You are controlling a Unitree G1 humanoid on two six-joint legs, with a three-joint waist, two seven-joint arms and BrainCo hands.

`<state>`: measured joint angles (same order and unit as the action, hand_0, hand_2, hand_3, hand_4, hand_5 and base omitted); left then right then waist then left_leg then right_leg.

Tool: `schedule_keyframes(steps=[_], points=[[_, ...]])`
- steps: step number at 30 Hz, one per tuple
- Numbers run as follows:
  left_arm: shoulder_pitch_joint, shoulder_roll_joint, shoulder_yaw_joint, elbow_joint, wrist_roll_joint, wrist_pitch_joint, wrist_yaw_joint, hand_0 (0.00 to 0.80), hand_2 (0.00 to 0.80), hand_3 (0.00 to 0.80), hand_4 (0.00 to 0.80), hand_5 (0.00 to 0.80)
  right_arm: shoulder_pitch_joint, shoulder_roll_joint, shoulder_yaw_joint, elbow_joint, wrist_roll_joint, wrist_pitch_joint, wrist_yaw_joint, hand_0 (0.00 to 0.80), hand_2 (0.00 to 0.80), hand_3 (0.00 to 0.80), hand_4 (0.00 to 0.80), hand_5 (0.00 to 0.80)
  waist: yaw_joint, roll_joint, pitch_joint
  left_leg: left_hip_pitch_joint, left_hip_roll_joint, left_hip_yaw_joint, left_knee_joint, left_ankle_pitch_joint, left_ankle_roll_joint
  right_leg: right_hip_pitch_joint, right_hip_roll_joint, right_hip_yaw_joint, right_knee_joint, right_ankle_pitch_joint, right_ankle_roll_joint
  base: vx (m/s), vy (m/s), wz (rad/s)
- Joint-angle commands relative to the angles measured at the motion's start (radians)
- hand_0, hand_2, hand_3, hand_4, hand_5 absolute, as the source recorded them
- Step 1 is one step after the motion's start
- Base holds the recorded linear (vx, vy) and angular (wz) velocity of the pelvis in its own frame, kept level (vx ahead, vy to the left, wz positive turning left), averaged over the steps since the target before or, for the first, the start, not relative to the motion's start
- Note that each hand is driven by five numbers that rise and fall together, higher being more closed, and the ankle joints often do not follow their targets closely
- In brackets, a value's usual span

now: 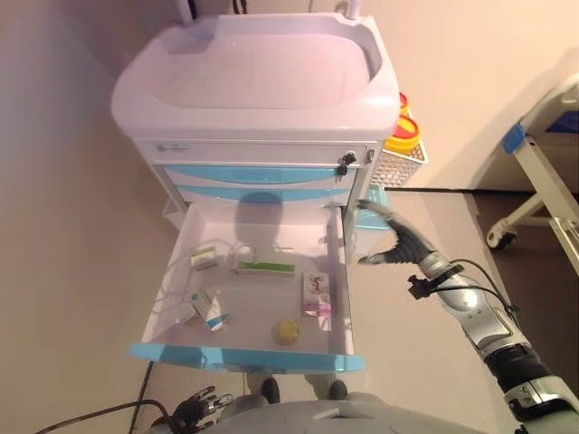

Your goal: Open the drawer and pick up the medicine

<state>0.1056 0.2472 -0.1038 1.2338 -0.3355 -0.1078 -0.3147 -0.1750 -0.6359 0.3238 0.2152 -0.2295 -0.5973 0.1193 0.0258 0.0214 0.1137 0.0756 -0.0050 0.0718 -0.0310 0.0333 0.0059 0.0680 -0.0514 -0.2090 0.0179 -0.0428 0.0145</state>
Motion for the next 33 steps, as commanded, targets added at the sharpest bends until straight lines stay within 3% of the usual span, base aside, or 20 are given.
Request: schedule_keyframes(steps=[1, 7, 11, 17, 21, 29, 33], points=[[-0.011, -0.006, 0.021, 0.037, -0.029, -0.008, 0.012, 0.0, 0.0, 0.0, 0.0, 0.0, -0.095, 0.028, 0.065, -0.02, -0.066, -0.094, 0.0, 0.0, 0.0, 0.0, 0.0, 0.0, 0.05, -0.039, -0.013, -0.027, -0.07, -0.002, 0.002, -0.051, 0.005, -0.011, -0.002, -0.032, 0.016, 0.008, 0.031, 0.018, -0.012, 0.31], [-0.02, -0.002, 0.018, 0.019, -0.037, -0.034, 0.072, 0.0, 0.0, 0.0, 0.0, 0.0, -0.182, 0.012, 0.211, 0.042, -0.357, -0.111, -0.154, 0.0, 0.0, 0.0, 0.0, 0.0, 0.107, -0.044, -0.011, -0.029, -0.076, -0.048, 0.0, -0.045, 0.008, 0.005, -0.011, -0.081, 0.028, -0.008, 0.022, 0.004, -0.016, 0.42], [-0.032, 0.003, 0.014, 0.013, -0.003, -0.018, 0.106, 0.0, 0.0, 0.0, 0.0, 0.0, -0.215, 0.005, 0.287, 0.121, -0.477, -0.091, -0.165, 0.0, 0.0, 0.0, 0.0, 0.0, 0.143, -0.051, -0.003, -0.032, -0.079, -0.087, 0.0, -0.04, 0.01, 0.015, -0.014, -0.112, 0.036, -0.016, 0.016, -0.01, -0.054, 0.35], [-0.034, 0.027, 0.023, -0.002, 0.001, -0.007, 0.112, 0.0, 0.0, 0.0, 0.0, 0.0, -0.213, -0.029, 0.338, 0.215, -0.643, -0.104, -0.211, 0.0, 0.0, 0.0, 0.0, 0.0, 0.181, -0.059, 0.008, -0.034, -0.078, -0.126, -0.01, -0.028, 0.006, 0.027, -0.02, -0.159, 0.039, -0.021, 0.015, -0.002, -0.068, 0.33], [-0.032, 0.037, 0.014, -0.013, 0.027, -0.011, 0.103, 0.0, 0.0, 0.0, 0.0, 0.0, -0.224, -0.048, 0.365, 0.269, -0.808, -0.138, -0.307, 0.0, 0.0, 0.0, 0.0, 0.0, 0.203, -0.06, 0.019, -0.034, -0.078, -0.143, -0.018, -0.02, 0.002, 0.031, -0.021, -0.177, 0.041, -0.024, 0.017, -0.012, -0.06, 0.14], [-0.027, 0.054, 0.005, -0.031, 0.052, -0.045, 0.081, 0.0, 0.0, 0.0, 0.0, 0.0, -0.222, -0.075, 0.409, 0.344, -0.902, -0.19, -0.409, 0.0, 0.0, 0.0, 0.0, 0.0, 0.224, -0.058, 0.028, -0.044, -0.08, -0.166, -0.026, -0.007, -0.004, 0.028, -0.022, -0.197, 0.036, -0.022, 0.021, -0.007, -0.032, 0.07], [-0.027, 0.051, -0.01, -0.043, 0.062, -0.059, 0.076, 0.0, 0.0, 0.0, 0.0, 0.0, -0.204, -0.06, 0.407, 0.369, -0.914, -0.185, -0.444, 0.0, 0.0, 0.0, 0.0, 0.0, 0.228, -0.055, 0.03, -0.051, -0.082, -0.174, -0.023, -0.006, -0.006, 0.023, -0.025, -0.2, 0.038, -0.023, 0.022, 0.011, -0.011, 0.07]])
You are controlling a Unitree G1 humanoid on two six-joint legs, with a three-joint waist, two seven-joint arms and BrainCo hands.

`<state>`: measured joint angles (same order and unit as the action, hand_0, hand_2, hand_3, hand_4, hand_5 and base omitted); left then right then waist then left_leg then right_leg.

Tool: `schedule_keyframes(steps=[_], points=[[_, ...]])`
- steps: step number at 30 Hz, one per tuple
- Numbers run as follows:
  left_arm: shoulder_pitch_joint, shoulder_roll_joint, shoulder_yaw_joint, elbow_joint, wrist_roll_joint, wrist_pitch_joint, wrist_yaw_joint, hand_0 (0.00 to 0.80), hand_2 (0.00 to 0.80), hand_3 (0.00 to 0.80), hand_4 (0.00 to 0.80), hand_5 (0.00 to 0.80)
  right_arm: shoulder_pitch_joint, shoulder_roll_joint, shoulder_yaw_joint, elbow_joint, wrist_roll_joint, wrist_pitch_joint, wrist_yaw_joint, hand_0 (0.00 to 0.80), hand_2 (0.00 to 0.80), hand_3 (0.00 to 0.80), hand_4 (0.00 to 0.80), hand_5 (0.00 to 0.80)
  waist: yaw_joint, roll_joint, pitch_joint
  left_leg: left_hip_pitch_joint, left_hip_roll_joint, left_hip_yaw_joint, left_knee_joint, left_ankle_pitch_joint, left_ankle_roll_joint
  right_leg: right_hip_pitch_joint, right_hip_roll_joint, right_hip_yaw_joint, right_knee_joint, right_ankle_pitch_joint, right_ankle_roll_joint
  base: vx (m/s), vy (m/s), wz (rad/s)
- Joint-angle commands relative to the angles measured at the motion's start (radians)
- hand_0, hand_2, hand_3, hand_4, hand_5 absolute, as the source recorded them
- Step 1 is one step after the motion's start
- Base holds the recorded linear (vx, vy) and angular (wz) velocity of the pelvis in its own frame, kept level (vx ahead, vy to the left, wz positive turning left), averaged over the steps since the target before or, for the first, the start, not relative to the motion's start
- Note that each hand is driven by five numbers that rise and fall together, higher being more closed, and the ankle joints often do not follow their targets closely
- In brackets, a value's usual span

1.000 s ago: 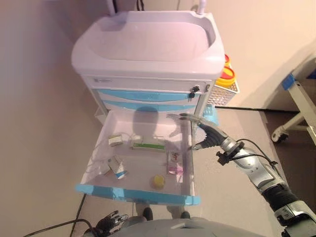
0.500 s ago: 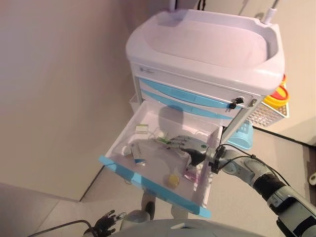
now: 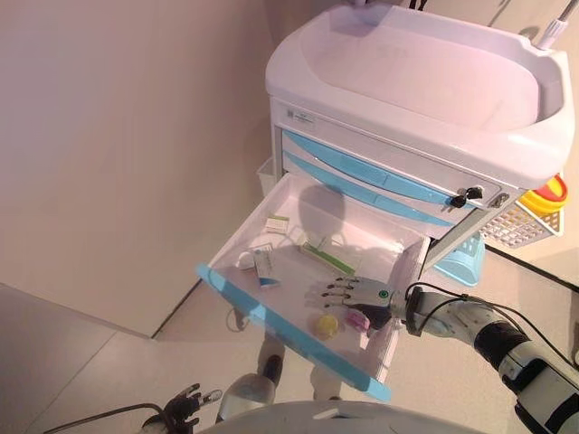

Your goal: Open the drawer and pick up the medicine

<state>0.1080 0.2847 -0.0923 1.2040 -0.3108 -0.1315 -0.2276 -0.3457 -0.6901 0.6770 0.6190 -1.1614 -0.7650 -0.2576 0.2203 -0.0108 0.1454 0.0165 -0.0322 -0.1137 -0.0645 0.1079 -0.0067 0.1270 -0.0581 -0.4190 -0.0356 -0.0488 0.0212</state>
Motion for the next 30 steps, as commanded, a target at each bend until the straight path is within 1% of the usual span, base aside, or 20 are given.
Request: schedule_keyframes(steps=[1, 8, 15, 20, 28, 30], points=[[-0.031, 0.011, -0.025, -0.014, 0.04, -0.037, -0.011, 0.0, 0.0, 0.0, 0.0, 0.0, -0.028, 0.003, 0.054, -0.026, 0.009, -0.013, -0.079, 0.0, 0.0, 0.0, 0.0, 0.0, 0.033, -0.021, -0.002, 0.006, -0.055, 0.011, 0.01, -0.081, 0.007, -0.037, -0.019, 0.01, 0.092, -0.018, 0.016, 0.01, -0.006, 0.05], [-0.034, -0.003, -0.043, -0.01, 0.063, -0.049, -0.009, 0.0, 0.0, 0.0, 0.0, 0.0, 0.011, 0.061, 0.045, 0.032, -0.016, 0.033, -0.097, 0.0, 0.0, 0.0, 0.0, 0.0, 0.031, -0.013, -0.002, 0.004, -0.064, 0.003, 0.015, -0.085, 0.011, -0.042, -0.023, 0.012, 0.095, -0.02, 0.017, 0.001, 0.0, 0.01], [-0.039, -0.014, -0.051, -0.006, 0.062, -0.051, -0.006, 0.0, 0.0, 0.0, 0.0, 0.0, 0.044, 0.116, 0.018, 0.06, 0.011, 0.124, -0.086, 0.0, 0.0, 0.0, 0.0, 0.0, 0.019, 0.003, 0.0, 0.006, -0.07, 0.0, 0.019, -0.09, 0.015, -0.046, -0.03, 0.016, 0.106, -0.025, 0.015, 0.0, 0.0, 0.0], [-0.037, -0.017, -0.05, -0.004, 0.062, -0.051, -0.012, 0.0, 0.0, 0.0, 0.0, 0.0, 0.059, 0.127, 0.013, 0.061, -0.006, 0.126, -0.08, 0.0, 0.0, 0.0, 0.0, 0.0, 0.015, 0.011, 0.004, 0.008, -0.073, -0.002, 0.017, -0.09, 0.016, -0.049, -0.033, 0.017, 0.11, -0.026, 0.015, 0.0, 0.0, 0.0], [-0.033, -0.023, -0.059, -0.004, 0.067, -0.058, -0.009, 0.0, 0.0, 0.0, 0.0, 0.0, 0.065, 0.134, 0.021, 0.053, -0.013, 0.126, -0.092, 0.0, 0.0, 0.0, 0.0, 0.0, 0.016, 0.014, 0.004, 0.014, -0.075, -0.006, 0.01, -0.088, 0.016, -0.047, -0.033, 0.016, 0.11, -0.028, 0.014, 0.0, 0.0, 0.0], [-0.03, -0.035, -0.067, -0.001, 0.074, -0.059, -0.006, 0.0, 0.0, 0.0, 0.0, 0.0, 0.066, 0.18, 0.026, 0.115, -0.05, 0.145, -0.133, 0.0, 0.0, 0.0, 0.0, 0.0, 0.022, 0.02, 0.001, 0.014, -0.078, -0.012, 0.01, -0.088, 0.017, -0.045, -0.035, 0.013, 0.109, -0.03, 0.012, 0.007, 0.017, 0.02]])
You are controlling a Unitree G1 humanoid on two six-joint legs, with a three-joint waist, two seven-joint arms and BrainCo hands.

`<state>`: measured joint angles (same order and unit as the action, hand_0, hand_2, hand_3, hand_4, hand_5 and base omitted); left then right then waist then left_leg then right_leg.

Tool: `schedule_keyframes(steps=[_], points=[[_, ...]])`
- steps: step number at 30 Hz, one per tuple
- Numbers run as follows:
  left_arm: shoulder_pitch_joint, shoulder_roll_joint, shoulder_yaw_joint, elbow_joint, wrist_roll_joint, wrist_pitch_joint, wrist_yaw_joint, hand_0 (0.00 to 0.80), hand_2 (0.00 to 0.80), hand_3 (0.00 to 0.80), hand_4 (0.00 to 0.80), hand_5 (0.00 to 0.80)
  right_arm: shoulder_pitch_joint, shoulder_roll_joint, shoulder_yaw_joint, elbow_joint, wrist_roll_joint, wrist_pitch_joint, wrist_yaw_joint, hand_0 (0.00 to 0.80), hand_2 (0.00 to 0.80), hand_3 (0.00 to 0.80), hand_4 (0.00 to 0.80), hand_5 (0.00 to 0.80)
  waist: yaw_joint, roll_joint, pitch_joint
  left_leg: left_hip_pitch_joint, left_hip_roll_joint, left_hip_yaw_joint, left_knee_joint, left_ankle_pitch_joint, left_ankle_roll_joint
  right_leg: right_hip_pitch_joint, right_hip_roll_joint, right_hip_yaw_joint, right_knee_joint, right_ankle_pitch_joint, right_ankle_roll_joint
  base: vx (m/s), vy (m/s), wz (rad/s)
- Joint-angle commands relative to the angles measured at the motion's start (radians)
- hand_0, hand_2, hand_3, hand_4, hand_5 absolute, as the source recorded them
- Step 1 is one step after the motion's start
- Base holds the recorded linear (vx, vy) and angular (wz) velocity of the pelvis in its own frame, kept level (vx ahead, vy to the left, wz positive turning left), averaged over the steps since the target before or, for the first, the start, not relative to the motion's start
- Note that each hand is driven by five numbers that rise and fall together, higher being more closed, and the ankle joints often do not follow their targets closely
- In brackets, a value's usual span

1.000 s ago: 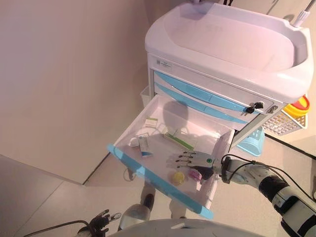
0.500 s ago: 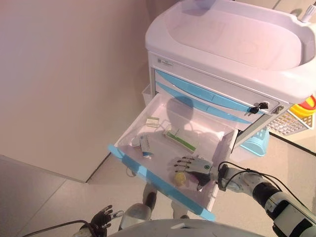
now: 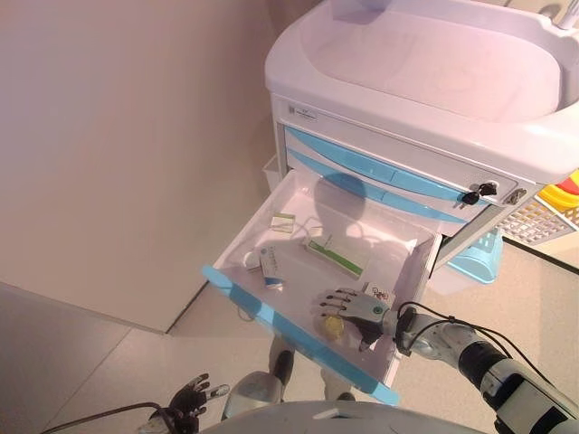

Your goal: Open the drawer and pick up the medicine

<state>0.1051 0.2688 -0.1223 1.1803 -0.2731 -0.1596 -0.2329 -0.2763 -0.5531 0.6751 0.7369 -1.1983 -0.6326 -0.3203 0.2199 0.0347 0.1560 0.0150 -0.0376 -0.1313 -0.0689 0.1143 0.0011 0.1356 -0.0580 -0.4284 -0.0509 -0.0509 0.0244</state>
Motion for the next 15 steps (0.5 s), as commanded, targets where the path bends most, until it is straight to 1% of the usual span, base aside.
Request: schedule_keyframes(steps=[1, 2, 3, 6, 10, 15], points=[[-0.027, -0.023, -0.04, 0.024, 0.043, -0.031, -0.001, 0.0, 0.0, 0.0, 0.0, 0.0, 0.001, 0.057, 0.025, 0.034, -0.042, 0.015, -0.108, 0.0, 0.0, 0.0, 0.0, 0.0, 0.026, -0.023, -0.011, 0.016, -0.074, 0.002, 0.015, -0.096, 0.009, -0.053, -0.037, 0.02, 0.125, -0.03, 0.009, 0.014, 0.036, 0.06], [-0.028, -0.027, -0.048, 0.031, 0.045, -0.034, -0.002, 0.0, 0.0, 0.0, 0.0, 0.0, 0.009, 0.075, 0.015, 0.092, -0.082, 0.014, -0.166, 0.0, 0.0, 0.0, 0.0, 0.0, 0.028, -0.018, -0.012, 0.017, -0.076, -0.001, 0.015, -0.095, 0.011, -0.052, -0.039, 0.018, 0.125, -0.029, 0.009, 0.011, 0.034, 0.08], [-0.029, -0.028, -0.051, 0.034, 0.046, -0.035, -0.005, 0.0, 0.0, 0.0, 0.0, 0.0, 0.012, 0.083, 0.01, 0.12, -0.093, 0.016, -0.197, 0.0, 0.0, 0.0, 0.0, 0.0, 0.03, -0.016, -0.013, 0.017, -0.077, -0.002, 0.016, -0.095, 0.011, -0.051, -0.04, 0.017, 0.126, -0.029, 0.009, 0.01, 0.033, 0.11], [-0.026, -0.029, -0.066, 0.033, 0.044, -0.037, -0.01, 0.0, 0.0, 0.0, 0.0, 0.0, 0.022, 0.097, -0.004, 0.168, -0.115, 0.02, -0.252, 0.0, 0.0, 0.0, 0.0, 0.0, 0.033, -0.01, -0.014, 0.017, -0.08, -0.006, 0.019, -0.097, 0.01, -0.049, -0.045, 0.012, 0.127, -0.031, 0.009, 0.006, 0.029, 0.07], [-0.023, -0.03, -0.075, 0.028, 0.046, -0.035, -0.013, 0.0, 0.0, 0.0, 0.0, 0.0, 0.023, 0.088, -0.013, 0.173, -0.123, 0.007, -0.271, 0.0, 0.0, 0.0, 0.0, 0.0, 0.033, -0.007, -0.016, 0.019, -0.083, -0.008, 0.02, -0.098, 0.01, -0.046, -0.048, 0.008, 0.127, -0.031, 0.009, 0.005, 0.017, 0.03], [-0.022, -0.031, -0.077, 0.024, 0.046, -0.031, -0.01, 0.0, 0.0, 0.0, 0.0, 0.0, 0.024, 0.074, -0.01, 0.138, -0.109, -0.007, -0.255, 0.0, 0.0, 0.0, 0.0, 0.0, 0.029, -0.008, -0.017, 0.022, -0.083, -0.007, 0.02, -0.099, 0.009, -0.045, -0.049, 0.009, 0.127, -0.031, 0.01, 0.007, 0.006, 0.04]])
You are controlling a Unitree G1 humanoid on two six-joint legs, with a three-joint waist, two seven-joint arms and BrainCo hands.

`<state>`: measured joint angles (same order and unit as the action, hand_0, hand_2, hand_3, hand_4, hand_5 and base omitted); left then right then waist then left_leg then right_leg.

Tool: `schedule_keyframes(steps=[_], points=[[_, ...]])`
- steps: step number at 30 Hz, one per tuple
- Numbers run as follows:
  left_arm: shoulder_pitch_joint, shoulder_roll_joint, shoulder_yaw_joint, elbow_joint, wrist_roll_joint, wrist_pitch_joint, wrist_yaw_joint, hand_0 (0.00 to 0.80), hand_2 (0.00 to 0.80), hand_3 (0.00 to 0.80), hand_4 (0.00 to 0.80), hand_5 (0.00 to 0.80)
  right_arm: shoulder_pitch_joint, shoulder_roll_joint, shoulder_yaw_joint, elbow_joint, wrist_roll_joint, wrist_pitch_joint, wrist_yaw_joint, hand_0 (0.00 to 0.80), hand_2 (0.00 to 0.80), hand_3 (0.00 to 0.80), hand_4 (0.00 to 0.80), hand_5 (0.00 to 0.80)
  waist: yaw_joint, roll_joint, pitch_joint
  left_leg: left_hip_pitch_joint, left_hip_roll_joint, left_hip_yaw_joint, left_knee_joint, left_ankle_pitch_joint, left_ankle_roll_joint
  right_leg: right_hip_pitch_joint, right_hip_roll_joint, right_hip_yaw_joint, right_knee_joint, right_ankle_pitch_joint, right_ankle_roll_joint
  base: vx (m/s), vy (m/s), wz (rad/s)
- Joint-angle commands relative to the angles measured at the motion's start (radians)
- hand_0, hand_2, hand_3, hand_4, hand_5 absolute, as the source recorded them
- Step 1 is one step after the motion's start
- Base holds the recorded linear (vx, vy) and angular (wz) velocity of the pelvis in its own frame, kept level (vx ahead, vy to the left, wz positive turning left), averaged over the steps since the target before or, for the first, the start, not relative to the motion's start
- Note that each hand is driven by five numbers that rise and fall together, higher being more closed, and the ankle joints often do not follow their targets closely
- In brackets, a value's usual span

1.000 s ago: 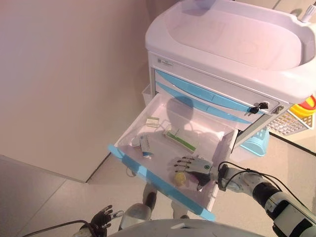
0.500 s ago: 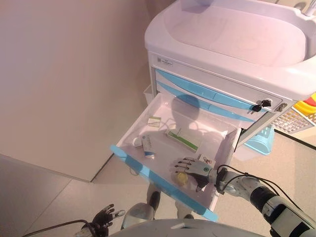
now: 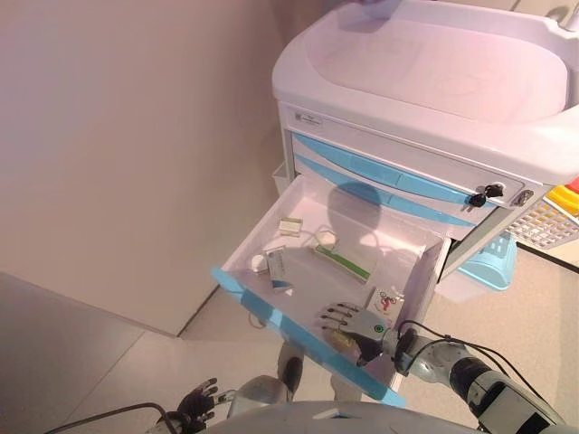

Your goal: Open the drawer and pick up the medicine

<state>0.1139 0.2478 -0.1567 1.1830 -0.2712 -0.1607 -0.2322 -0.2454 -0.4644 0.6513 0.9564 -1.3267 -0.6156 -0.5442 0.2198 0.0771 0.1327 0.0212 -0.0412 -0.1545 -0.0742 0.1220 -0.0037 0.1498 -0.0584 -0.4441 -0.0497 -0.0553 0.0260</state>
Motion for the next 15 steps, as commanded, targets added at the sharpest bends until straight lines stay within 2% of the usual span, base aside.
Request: schedule_keyframes(steps=[1, 15], points=[[-0.029, -0.011, -0.042, 0.021, 0.044, -0.031, -0.009, 0.0, 0.0, 0.0, 0.0, 0.0, -0.008, -0.021, 0.016, -0.096, 0.031, -0.026, -0.022, 0.0, 0.0, 0.0, 0.0, 0.0, 0.027, -0.052, 0.006, 0.016, -0.079, 0.017, 0.025, -0.106, 0.013, -0.059, -0.048, 0.025, 0.126, -0.027, 0.008, 0.011, 0.001, 0.05], [-0.01, -0.011, -0.049, -0.007, 0.031, -0.017, 0.003, 0.0, 0.0, 0.0, 0.0, 0.0, -0.014, -0.073, 0.018, -0.26, 0.137, -0.008, 0.075, 0.0, 0.0, 0.0, 0.0, 0.0, 0.015, -0.055, 0.01, 0.025, -0.076, 0.026, 0.015, -0.101, 0.015, -0.064, -0.047, 0.034, 0.13, -0.023, 0.011, 0.001, 0.0, 0.0]])
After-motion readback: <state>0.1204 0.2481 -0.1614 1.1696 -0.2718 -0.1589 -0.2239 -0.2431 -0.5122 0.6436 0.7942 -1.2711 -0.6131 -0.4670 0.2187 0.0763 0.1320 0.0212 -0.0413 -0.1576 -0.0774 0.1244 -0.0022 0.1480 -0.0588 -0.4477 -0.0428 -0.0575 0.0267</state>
